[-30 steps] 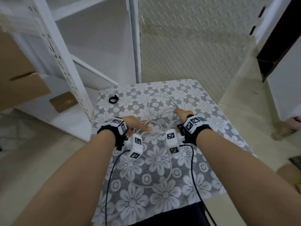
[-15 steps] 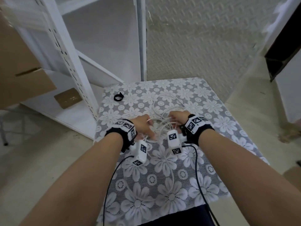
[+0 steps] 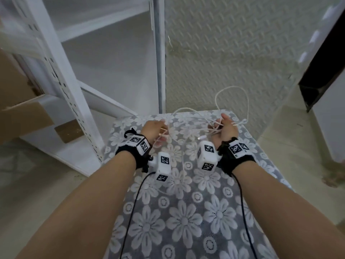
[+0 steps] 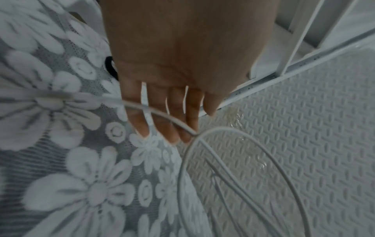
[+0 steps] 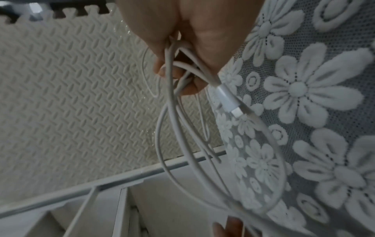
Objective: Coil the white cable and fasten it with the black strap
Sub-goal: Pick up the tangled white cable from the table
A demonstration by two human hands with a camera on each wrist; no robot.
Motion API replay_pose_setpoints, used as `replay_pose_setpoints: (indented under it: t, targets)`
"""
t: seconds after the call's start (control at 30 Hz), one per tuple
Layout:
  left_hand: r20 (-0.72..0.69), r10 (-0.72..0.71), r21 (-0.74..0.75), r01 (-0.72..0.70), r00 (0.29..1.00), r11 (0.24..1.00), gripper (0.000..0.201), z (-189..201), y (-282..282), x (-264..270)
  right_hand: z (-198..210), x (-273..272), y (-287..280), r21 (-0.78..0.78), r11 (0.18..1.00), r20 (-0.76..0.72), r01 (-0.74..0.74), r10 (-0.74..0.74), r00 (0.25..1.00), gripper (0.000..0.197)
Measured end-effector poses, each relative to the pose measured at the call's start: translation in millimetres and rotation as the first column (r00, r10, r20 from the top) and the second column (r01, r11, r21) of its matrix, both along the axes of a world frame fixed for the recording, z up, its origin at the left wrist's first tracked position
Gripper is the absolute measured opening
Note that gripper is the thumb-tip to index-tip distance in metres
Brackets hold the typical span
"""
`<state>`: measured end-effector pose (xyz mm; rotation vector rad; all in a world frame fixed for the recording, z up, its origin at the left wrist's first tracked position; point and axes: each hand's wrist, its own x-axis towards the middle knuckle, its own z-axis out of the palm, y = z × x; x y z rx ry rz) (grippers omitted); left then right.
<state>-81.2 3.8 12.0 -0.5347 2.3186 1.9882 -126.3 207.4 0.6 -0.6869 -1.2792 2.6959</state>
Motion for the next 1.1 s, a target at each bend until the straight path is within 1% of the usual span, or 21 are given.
replay_pose_setpoints:
  t: [0.03, 0.1, 0.17, 0.2, 0.23, 0.27, 0.33, 0.37, 0.43, 0.5, 0.53, 0.6, 0.67, 0.7, 0.77, 0.8, 0.87, 0.93, 1.0, 1.03, 1.1]
  targets:
    - [-0.014, 0.043, 0.006, -0.043, 0.999, 0.999, 0.032, -0.5, -2.7, -9.1, -3.9, -6.8, 2.1, -0.002, 1.0, 0.012, -0.01, 0.01, 1.0, 0.024]
    - [-0.02, 0.091, -0.016, -0.092, 0.996, 0.996, 0.026, -6.1, -6.4, -19.9, -15.6, -14.5, 7.5, 0.113, 0.987, 0.103, -0.113, 0.101, 0.99, 0.023]
    - [-0.005, 0.044, -0.074, -0.044, 0.999, 0.996, 0.018, -18.9, -6.9, -20.9, -33.4, -16.9, 14.3, 0.291, 0.903, 0.233, -0.315, 0.253, 0.939, 0.023]
    - [0.006, 0.008, -0.136, -0.007, 1.0, 0.991, 0.018, -26.4, -7.2, -18.1, -40.3, -15.1, 16.8, 0.327, 0.845, 0.292, -0.423, 0.335, 0.896, 0.025]
    - [0.011, -0.006, -0.192, 0.008, 1.0, 0.981, 0.019, -35.4, -8.9, -15.6, -47.7, -13.7, 18.8, 0.305, 0.817, 0.329, -0.49, 0.392, 0.859, 0.03]
    - [0.006, -0.001, -0.228, 0.003, 1.0, 0.974, 0.018, -42.3, -10.5, -12.4, -50.2, -10.2, 20.6, 0.27, 0.812, 0.351, -0.517, 0.417, 0.839, 0.033]
    - [-0.023, 0.015, -0.255, -0.021, 1.0, 0.967, 0.017, -49.3, -12.9, -7.0, -49.1, -5.8, 22.3, 0.237, 0.822, 0.357, -0.518, 0.423, 0.833, 0.032]
    - [-0.03, 0.021, -0.26, -0.029, 0.999, 0.965, 0.018, -49.7, -13.1, -5.5, -47.4, -4.1, 22.4, 0.253, 0.818, 0.355, -0.517, 0.418, 0.836, 0.03]
    - [-0.055, 0.041, -0.25, -0.053, 0.998, 0.967, 0.02, -47.2, -11.4, -4.9, -40.0, 0.6, 22.2, 0.337, 0.76, 0.351, -0.556, 0.447, 0.823, 0.024]
    - [-0.107, 0.049, -0.234, -0.073, 0.993, 0.97, 0.018, -37.5, -3.6, -2.4, -30.6, 5.6, 20.0, 0.384, 0.71, 0.327, -0.591, 0.494, 0.806, 0.021]
    - [-0.141, 0.029, -0.221, -0.06, 0.99, 0.973, 0.018, -30.7, 2.8, 0.0, -27.2, 8.3, 18.1, 0.392, 0.692, 0.313, -0.606, 0.52, 0.795, 0.02]
    - [-0.213, -0.035, -0.185, -0.005, 0.976, 0.983, 0.018, -16.9, 16.8, 4.5, -17.4, 16.9, 13.4, 0.376, 0.683, 0.264, -0.626, 0.568, 0.779, 0.018]
    - [-0.243, -0.14, -0.199, 0.092, 0.96, 0.976, 0.02, -4.0, 30.1, 9.0, -9.2, 25.3, 9.8, 0.37, 0.677, 0.218, -0.636, 0.602, 0.768, 0.021]
    - [-0.225, -0.222, -0.236, 0.168, 0.949, 0.957, 0.022, 0.3, 35.7, 10.8, -7.7, 28.5, 8.9, 0.383, 0.665, 0.202, -0.641, 0.617, 0.76, 0.023]
    - [-0.128, -0.392, -0.321, 0.336, 0.911, 0.885, 0.027, 7.4, 46.4, 15.6, -0.5, 37.5, 7.5, 0.414, 0.636, 0.169, -0.652, 0.65, 0.741, 0.02]
    - [-0.087, -0.438, -0.354, 0.384, 0.895, 0.853, 0.028, 8.9, 50.6, 17.3, 1.7, 40.9, 6.8, 0.415, 0.639, 0.147, -0.648, 0.655, 0.741, 0.018]
    - [-0.073, -0.441, -0.416, 0.375, 0.894, 0.828, 0.016, 12.1, 56.5, 22.8, 7.1, 49.9, 7.0, 0.377, 0.675, 0.099, -0.634, 0.652, 0.752, 0.015]
    - [-0.092, -0.41, -0.439, 0.333, 0.907, 0.834, 0.004, 15.1, 57.4, 28.1, 15.9, 59.0, 5.7, 0.318, 0.713, 0.05, -0.625, 0.645, 0.762, 0.009]
    - [-0.101, -0.393, -0.409, 0.322, 0.914, 0.854, 0.007, 19.9, 57.1, 33.1, 22.6, 65.4, 6.6, 0.309, 0.729, 0.027, -0.611, 0.636, 0.772, 0.008]
    - [-0.114, -0.376, -0.388, 0.307, 0.92, 0.869, 0.008, 22.8, 57.3, 34.9, 26.6, 68.3, 6.5, 0.327, 0.716, 0.041, -0.617, 0.642, 0.766, 0.011]
    - [-0.148, -0.326, -0.348, 0.26, 0.934, 0.901, 0.011, 29.9, 58.7, 38.5, 33.3, 72.3, 5.9, 0.446, 0.627, 0.12, -0.639, 0.666, 0.737, 0.022]
